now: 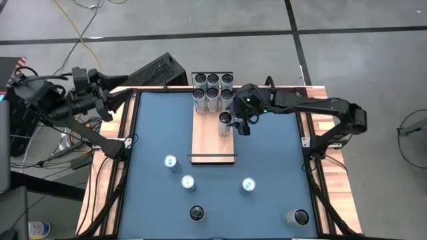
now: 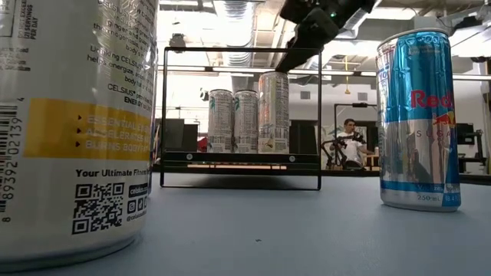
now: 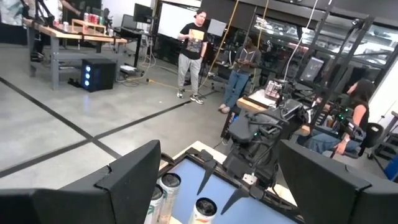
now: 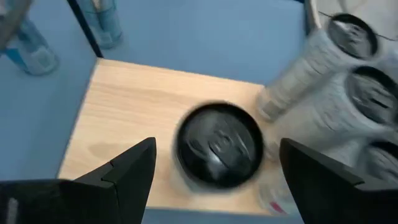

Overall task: Place canned beverage on shelf
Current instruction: Put the center white-yellow soda can on the shelf

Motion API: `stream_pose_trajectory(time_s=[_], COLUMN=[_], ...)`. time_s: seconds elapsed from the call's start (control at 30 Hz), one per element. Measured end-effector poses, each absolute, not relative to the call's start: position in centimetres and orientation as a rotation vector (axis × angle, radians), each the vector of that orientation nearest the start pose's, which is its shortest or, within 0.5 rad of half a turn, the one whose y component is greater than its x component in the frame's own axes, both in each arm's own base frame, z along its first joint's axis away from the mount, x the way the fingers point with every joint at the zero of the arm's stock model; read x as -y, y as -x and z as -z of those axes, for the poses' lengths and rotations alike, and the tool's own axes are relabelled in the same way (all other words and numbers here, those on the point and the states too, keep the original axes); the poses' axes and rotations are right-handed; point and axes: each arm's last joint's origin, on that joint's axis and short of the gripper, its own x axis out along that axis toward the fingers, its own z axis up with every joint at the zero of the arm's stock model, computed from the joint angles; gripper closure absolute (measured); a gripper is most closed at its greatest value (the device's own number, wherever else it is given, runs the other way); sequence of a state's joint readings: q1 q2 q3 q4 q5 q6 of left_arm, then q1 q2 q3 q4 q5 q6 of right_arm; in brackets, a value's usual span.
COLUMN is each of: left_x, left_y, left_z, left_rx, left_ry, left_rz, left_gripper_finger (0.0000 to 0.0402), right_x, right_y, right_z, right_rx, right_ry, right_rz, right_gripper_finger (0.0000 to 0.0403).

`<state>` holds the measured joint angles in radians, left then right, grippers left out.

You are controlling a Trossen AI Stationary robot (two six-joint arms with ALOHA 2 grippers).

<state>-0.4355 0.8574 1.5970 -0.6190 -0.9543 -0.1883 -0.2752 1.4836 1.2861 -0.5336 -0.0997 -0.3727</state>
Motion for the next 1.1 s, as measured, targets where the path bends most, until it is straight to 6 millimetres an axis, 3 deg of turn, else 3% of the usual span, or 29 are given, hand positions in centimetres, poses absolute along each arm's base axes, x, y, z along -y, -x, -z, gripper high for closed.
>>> stream_pose_trajectory(time_s=[0.47,0.83,1.1], left_x=[0.9,0.9,0.9], left_y=[-7.5,-7.5,-7.5], left_z=[-52.2,-52.0,-51.9], left_rx=[0.144,0.122,0.116], left_ry=[0.276,0.259,0.271], left_rz=[-0.508,-0.512,-0.512], left_gripper_finger=[0.0093,0.0093,0.0093], right_x=[9.7,9.6,8.4], right_y=[-33.1,-33.3,-34.6], right_z=[-28.2,-28.5,-29.4], right_rx=[-0.781,-0.749,-0.628], right_ry=[0.198,0.095,0.035], right_rz=[-0.06,-0.006,0.123], right_gripper_finger=[0.0095,0.0171,0.017])
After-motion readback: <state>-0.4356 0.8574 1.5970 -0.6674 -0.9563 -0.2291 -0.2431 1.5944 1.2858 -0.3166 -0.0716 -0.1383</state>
